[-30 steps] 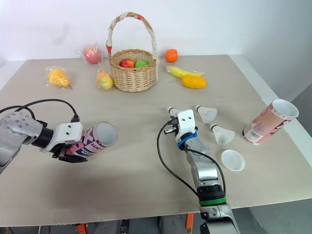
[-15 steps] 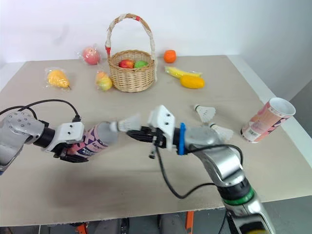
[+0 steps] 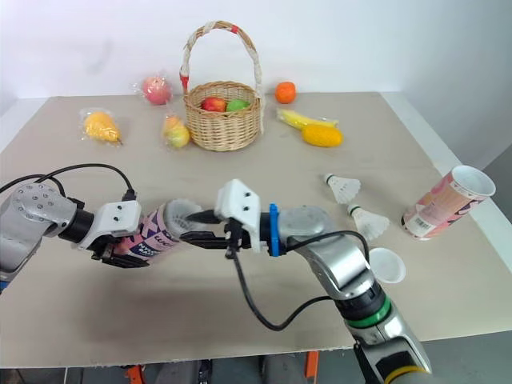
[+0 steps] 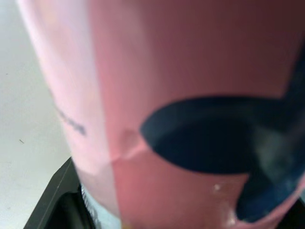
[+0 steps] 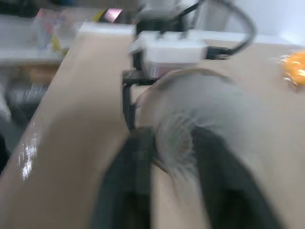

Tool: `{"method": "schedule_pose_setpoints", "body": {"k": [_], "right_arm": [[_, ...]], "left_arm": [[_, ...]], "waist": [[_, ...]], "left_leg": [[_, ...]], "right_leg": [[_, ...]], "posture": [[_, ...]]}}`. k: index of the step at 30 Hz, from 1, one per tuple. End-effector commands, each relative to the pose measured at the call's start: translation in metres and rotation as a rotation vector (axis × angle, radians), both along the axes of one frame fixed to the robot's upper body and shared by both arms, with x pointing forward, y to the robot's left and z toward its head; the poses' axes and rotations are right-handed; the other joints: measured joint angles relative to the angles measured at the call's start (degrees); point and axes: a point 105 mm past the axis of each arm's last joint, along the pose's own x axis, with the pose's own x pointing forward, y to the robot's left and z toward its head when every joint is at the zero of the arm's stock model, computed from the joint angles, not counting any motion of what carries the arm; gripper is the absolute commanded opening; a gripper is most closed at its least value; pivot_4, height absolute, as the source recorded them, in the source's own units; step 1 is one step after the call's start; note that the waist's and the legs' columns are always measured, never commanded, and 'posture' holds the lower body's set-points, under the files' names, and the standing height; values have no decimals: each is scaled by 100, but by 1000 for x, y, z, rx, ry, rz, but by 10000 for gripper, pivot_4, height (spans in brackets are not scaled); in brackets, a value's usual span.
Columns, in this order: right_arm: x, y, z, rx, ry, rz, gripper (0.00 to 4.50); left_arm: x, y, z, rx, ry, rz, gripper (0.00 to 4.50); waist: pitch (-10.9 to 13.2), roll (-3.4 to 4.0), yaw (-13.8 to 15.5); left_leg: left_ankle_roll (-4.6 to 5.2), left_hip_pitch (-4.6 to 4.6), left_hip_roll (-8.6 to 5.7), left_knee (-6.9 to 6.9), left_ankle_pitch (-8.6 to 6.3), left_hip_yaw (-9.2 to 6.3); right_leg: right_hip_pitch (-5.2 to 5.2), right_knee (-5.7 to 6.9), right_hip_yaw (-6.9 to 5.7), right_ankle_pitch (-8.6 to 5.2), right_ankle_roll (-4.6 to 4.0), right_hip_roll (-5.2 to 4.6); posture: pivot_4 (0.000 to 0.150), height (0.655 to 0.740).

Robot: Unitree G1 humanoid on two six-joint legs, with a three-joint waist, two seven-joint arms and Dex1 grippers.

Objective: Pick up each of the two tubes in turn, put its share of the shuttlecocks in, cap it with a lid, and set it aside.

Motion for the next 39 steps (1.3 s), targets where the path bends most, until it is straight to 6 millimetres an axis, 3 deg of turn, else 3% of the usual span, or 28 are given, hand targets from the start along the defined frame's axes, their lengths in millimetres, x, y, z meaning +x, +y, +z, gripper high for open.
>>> {"method": "schedule_pose_setpoints", "body": {"k": [1, 2, 4, 7, 11, 15, 19, 24, 39], "right_arm": [[-4, -27, 19, 134, 4, -137, 32976], [-4, -37, 14, 137, 1, -203, 38570], [1, -62, -1, 94, -54, -397, 44366], [5, -117, -6, 204, -115, -817, 44366], [-8, -153, -37, 140, -78, -1027, 44366], [-7, -187, -45, 136, -70, -1189, 44366], [-10, -204, -50, 138, -48, -1246, 44366], [-13, -222, -70, 126, 70, -1312, 44366], [18, -227, -80, 98, 194, -1318, 44366]], "left_arm": [[-6, 0, -7, 11, 38, -14, 30311], [-6, 0, -8, 12, 38, -14, 30311], [-5, -1, -8, 7, 35, -16, 30311], [-5, -4, -10, -7, 39, -14, 30311], [-7, -6, -12, -13, 44, -19, 30311], [-7, -7, -13, -20, 46, -20, 30311], [-6, -8, -14, -22, 43, -22, 30311], [-7, -12, -15, -31, 37, -27, 30311], [-8, -17, -11, -50, 19, -29, 30311]], "waist": [[0, 0, 16], [0, 0, 26], [0, 1, 40], [-5, -2, 60], [-19, 27, 38], [-20, 28, 46], [-21, 30, 47], [-28, 41, 58], [-31, 47, 59]], "left_leg": [[0, 0, -1, 0, -1, 0], [0, 0, -3, 0, -1, 0], [0, 2, -4, 0, -1, 2], [-2, 3, -12, -2, -4, 0], [-2, 21, -11, -2, -4, 13], [0, 26, -5, 10, 1, 16], [0, 26, -6, 21, 2, 18], [0, 23, -7, 20, 2, 22], [1, 19, -15, 20, 1, 22]], "right_leg": [[1, 0, 0, -1, 1, -2], [1, 0, 0, -2, 2, -4], [2, 0, 1, -12, 19, -5], [3, 0, -2, -31, 35, -3], [4, 4, 20, -20, 37, 0], [12, 6, 21, -24, 18, 1], [15, 5, 29, -19, 24, -5], [16, 5, 29, -23, 25, -5], [16, 3, 34, -24, 32, -11]], "posture": [[1500, 7400], [1500, 7400], [1500, 7400], [1500, 7400], [1500, 7400], [1500, 7400], [1500, 7400], [1500, 7400], [1500, 7400]]}}
